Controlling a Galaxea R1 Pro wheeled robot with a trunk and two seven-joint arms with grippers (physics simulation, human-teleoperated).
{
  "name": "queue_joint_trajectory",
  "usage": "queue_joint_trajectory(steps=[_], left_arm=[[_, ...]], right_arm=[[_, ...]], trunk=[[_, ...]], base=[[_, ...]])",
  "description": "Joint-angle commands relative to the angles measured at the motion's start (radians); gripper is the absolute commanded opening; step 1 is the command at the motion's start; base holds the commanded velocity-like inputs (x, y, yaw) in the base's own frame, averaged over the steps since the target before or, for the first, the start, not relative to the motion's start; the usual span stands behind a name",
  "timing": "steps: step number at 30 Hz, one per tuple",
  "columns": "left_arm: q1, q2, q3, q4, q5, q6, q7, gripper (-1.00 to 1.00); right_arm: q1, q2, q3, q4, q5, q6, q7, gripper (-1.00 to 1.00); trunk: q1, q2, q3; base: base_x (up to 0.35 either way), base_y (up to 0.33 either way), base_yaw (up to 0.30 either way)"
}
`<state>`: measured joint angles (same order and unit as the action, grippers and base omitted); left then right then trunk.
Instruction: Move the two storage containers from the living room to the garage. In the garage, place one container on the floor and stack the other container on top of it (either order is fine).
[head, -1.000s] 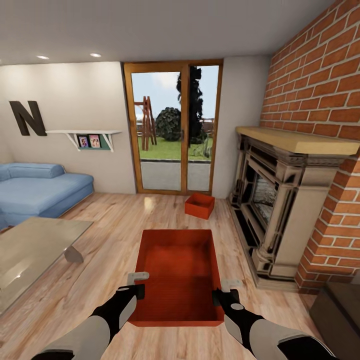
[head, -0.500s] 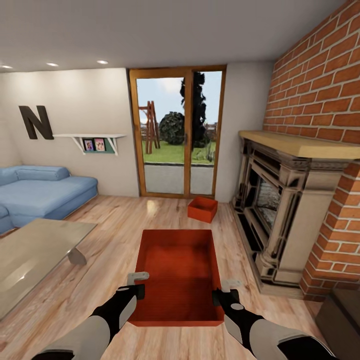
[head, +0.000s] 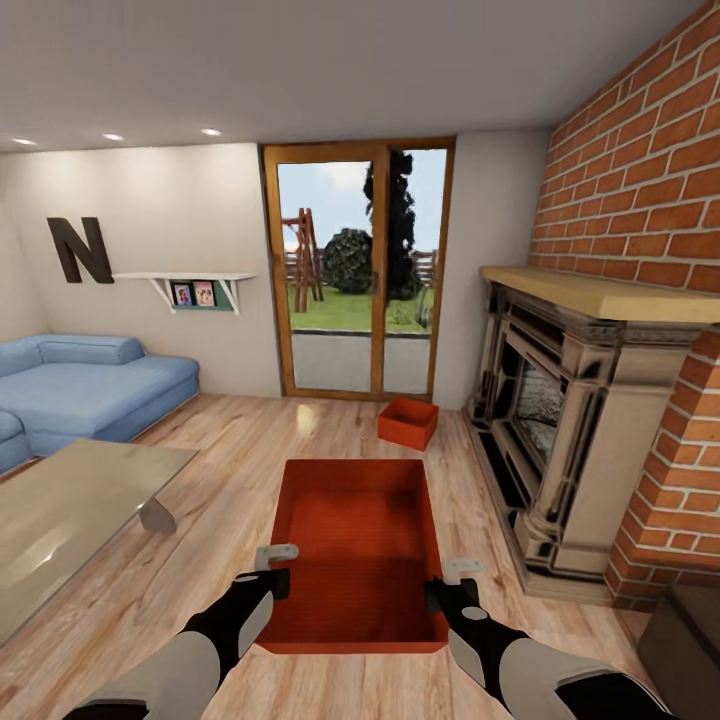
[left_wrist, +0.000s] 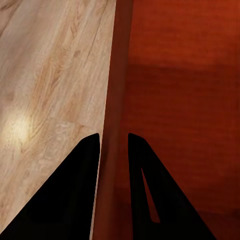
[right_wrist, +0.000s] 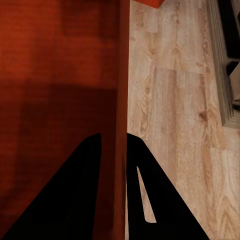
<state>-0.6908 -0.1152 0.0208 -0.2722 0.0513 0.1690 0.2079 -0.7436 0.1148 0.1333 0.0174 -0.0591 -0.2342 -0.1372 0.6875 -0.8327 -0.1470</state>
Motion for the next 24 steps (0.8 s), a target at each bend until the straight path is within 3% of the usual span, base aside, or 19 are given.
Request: queue_joint_trajectory(steps=[1,24], left_arm=[[-0.001,0.0,0.033,-0.007,-0.025,-0.057,0.015,-1.0],[-0.001,0.0,0.033,-0.009,-0.025,-0.058,0.015,-1.0]], right_arm=[[0.0,0.0,-0.015,0.003,-0.007,-0.004,-0.004,-1.0],[0.0,0.0,-0.014,0.003,-0.007,-0.003,-0.004,-1.0]], trunk=[[0.0,-0.001,-0.002],[0.0,-0.001,-0.002]], base=[[0.0,0.0,0.002],[0.0,0.0,0.0]])
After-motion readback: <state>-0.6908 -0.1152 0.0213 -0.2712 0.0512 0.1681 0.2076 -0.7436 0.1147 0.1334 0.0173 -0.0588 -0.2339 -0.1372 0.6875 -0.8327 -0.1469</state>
